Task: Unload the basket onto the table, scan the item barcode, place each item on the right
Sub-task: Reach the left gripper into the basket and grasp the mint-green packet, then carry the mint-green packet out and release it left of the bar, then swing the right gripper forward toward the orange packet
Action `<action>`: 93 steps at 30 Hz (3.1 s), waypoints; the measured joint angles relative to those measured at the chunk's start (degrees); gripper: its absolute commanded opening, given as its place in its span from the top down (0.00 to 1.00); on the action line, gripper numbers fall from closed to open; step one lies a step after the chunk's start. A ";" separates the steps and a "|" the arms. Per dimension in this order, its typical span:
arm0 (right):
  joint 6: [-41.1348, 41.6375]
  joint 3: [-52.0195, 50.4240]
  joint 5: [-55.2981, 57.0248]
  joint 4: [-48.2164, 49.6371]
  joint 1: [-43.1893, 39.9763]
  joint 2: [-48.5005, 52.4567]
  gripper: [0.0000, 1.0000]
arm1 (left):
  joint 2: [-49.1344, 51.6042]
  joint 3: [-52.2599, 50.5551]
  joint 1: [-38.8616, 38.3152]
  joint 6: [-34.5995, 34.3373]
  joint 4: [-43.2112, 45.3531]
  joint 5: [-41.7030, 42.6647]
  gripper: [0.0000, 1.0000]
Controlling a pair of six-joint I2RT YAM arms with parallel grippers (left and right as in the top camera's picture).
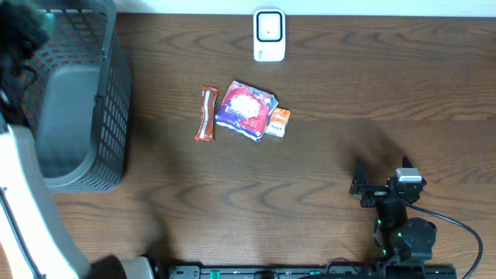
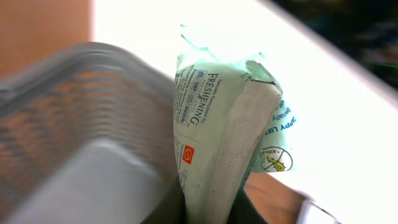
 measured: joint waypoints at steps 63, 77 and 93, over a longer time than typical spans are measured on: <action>0.00 0.00 0.00 0.00 0.00 0.00 0.01 | 15.78 -3.43 -35.80 -2.58 -31.78 -28.68 0.02; -0.92 -0.07 2.25 2.73 0.00 0.04 0.01 | 16.44 -3.41 -35.80 -5.33 -33.40 -28.63 0.02; 25.92 3.91 -15.67 51.25 0.00 0.11 0.01 | 16.44 -3.41 -35.80 -5.49 -33.51 -28.63 0.02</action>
